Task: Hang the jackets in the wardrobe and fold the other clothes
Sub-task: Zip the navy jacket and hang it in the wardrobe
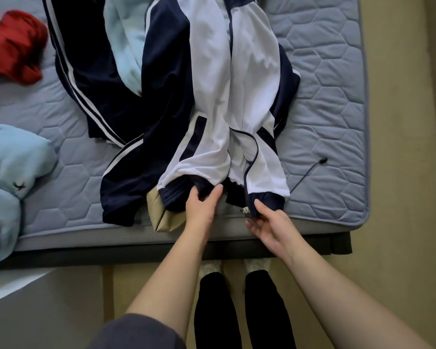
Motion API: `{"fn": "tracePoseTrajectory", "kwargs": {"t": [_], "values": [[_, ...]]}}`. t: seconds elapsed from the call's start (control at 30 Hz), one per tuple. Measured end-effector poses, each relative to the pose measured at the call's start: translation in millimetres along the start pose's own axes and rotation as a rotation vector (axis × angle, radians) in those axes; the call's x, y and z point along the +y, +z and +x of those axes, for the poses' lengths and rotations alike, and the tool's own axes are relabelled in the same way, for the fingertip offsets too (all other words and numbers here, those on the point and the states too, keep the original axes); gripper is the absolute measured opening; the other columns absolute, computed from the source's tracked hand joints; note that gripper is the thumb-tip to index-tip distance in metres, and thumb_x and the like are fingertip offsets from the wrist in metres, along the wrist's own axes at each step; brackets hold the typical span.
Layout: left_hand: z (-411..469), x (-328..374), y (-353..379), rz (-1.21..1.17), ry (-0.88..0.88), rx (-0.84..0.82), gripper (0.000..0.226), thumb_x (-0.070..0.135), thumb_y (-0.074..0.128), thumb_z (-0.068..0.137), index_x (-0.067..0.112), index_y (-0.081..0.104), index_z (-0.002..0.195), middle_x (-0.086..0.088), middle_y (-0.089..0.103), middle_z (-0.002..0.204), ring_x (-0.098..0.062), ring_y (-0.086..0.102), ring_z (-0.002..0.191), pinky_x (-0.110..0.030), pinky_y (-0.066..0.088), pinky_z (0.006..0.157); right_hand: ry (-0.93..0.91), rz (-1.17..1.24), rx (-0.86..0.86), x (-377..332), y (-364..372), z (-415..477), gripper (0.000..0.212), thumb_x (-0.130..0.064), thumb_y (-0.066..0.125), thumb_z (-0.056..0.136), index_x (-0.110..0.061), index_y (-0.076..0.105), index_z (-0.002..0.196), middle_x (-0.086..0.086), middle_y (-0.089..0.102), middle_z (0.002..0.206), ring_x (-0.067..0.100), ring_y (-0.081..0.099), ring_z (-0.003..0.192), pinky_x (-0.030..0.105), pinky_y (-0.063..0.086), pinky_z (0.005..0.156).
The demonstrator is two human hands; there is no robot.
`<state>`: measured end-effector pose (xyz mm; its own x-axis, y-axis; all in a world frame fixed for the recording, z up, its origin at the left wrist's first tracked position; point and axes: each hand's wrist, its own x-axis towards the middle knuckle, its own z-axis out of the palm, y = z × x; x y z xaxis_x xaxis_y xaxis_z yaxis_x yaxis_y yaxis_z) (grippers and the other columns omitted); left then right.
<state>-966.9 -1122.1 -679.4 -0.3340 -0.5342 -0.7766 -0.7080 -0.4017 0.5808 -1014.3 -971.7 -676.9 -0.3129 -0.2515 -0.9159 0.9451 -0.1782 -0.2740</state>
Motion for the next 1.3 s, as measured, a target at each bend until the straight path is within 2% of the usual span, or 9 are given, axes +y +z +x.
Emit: {"fn": "tracePoseTrajectory", "kwargs": {"t": [0.1, 0.23, 0.4, 0.47, 0.53, 0.73, 0.97, 1.13, 1.3], "values": [[13.7, -6.7, 9.1, 0.379, 0.116, -0.011, 0.054, 0.033, 0.077, 0.076, 0.009, 0.059, 0.121, -0.012, 0.058, 0.123, -0.025, 0.053, 0.116, -0.034, 0.042, 0.099, -0.021, -0.022, 0.001, -2.6, -2.9, 6.4, 0.006, -0.011, 0.06, 0.09, -0.012, 0.064, 0.093, -0.001, 0.071, 0.073, 0.01, 0.065, 0.063, 0.028, 0.052, 0.062], [29.8, -5.5, 18.4, 0.497, 0.078, 0.132, 0.042, 0.037, 0.072, 0.08, -0.003, 0.066, 0.091, -0.018, 0.067, 0.097, -0.033, 0.061, 0.097, -0.031, 0.043, 0.074, -0.035, -0.046, 0.009, -2.9, -8.5, 12.6, 0.005, -0.011, 0.059, 0.09, -0.012, 0.064, 0.092, -0.001, 0.071, 0.072, 0.009, 0.065, 0.062, 0.026, 0.052, 0.06], [23.9, 6.6, 9.7, 0.219, 0.02, -0.007, 0.037, 0.043, 0.066, 0.081, 0.007, 0.063, 0.091, -0.007, 0.067, 0.093, -0.023, 0.063, 0.089, -0.036, 0.051, 0.082, -0.031, -0.091, -0.001, -2.0, -2.4, 4.4, 0.006, -0.009, 0.061, 0.089, -0.014, 0.064, 0.089, -0.004, 0.069, 0.071, 0.007, 0.057, 0.061, 0.022, 0.039, 0.056], [18.3, 15.3, 2.1, 0.047, -0.082, -0.122, 0.024, 0.031, 0.069, 0.083, 0.009, 0.061, 0.086, -0.005, 0.065, 0.084, -0.017, 0.062, 0.071, -0.03, 0.054, 0.065, -0.018, -0.103, -0.035, -2.0, 0.5, -2.5, 0.006, -0.009, 0.061, 0.088, -0.014, 0.065, 0.088, -0.004, 0.069, 0.071, 0.005, 0.057, 0.059, 0.02, 0.035, 0.052], [8.6, 23.3, -2.6, -0.094, -0.125, -0.32, 0.01, 0.014, 0.068, 0.084, 0.008, 0.061, 0.08, -0.002, 0.059, 0.07, -0.007, 0.05, 0.049, -0.018, 0.04, 0.041, -0.008, -0.077, -0.084, -2.8, 2.6, -10.3, 0.006, -0.008, 0.063, 0.085, -0.012, 0.066, 0.087, -0.003, 0.07, 0.073, 0.003, 0.059, 0.058, 0.017, 0.037, 0.047], [-22.8, 39.0, -8.6, -0.252, -0.077, -0.534, 0.003, 0.002, 0.066, 0.082, 0.003, 0.068, 0.08, -0.001, 0.068, 0.069, -0.007, 0.064, 0.06, -0.013, 0.048, 0.049, -0.012, 0.059, -0.154, -10.7, 5.7, -29.3, 0.017, -0.01, 0.067, 0.072, -0.008, 0.068, 0.089, 0.0, 0.071, 0.08, 0.004, 0.062, 0.062, 0.015, 0.043, 0.044], [-49.7, 37.6, 2.2, -0.354, 0.005, -0.31, 0.008, 0.001, 0.071, 0.077, -0.002, 0.065, 0.08, -0.003, 0.066, 0.064, -0.01, 0.062, 0.057, -0.017, 0.049, 0.052, -0.089, 0.156, -0.208, -14.8, 16.7, -37.9, 0.014, -0.012, 0.064, 0.074, -0.016, 0.077, 0.072, -0.002, 0.072, 0.078, 0.005, 0.066, 0.066, 0.017, 0.049, 0.049], [-63.6, 33.5, 7.8, -0.344, 0.112, -0.197, 0.009, 0.008, 0.075, 0.076, 0.013, 0.069, 0.072, -0.002, 0.068, 0.069, -0.012, 0.063, 0.067, -0.024, 0.051, 0.066, -0.117, 0.205, -0.22, -8.9, 24.6, -39.8, 0.014, -0.014, 0.064, 0.075, -0.017, 0.077, 0.071, -0.001, 0.073, 0.08, 0.007, 0.068, 0.069, 0.018, 0.048, 0.051], [-70.2, 36.7, 10.1, -0.363, 0.203, -0.157, 0.024, 0.004, 0.073, 0.077, 0.022, 0.073, 0.061, 0.005, 0.066, 0.062, -0.006, 0.061, 0.06, -0.019, 0.049, 0.057, -0.143, 0.241, -0.183, -6.6, 28.2, -40.7, 0.012, -0.013, 0.066, 0.073, -0.016, 0.075, 0.066, -0.001, 0.071, 0.073, 0.006, 0.065, 0.061, 0.019, 0.047, 0.049]]}}
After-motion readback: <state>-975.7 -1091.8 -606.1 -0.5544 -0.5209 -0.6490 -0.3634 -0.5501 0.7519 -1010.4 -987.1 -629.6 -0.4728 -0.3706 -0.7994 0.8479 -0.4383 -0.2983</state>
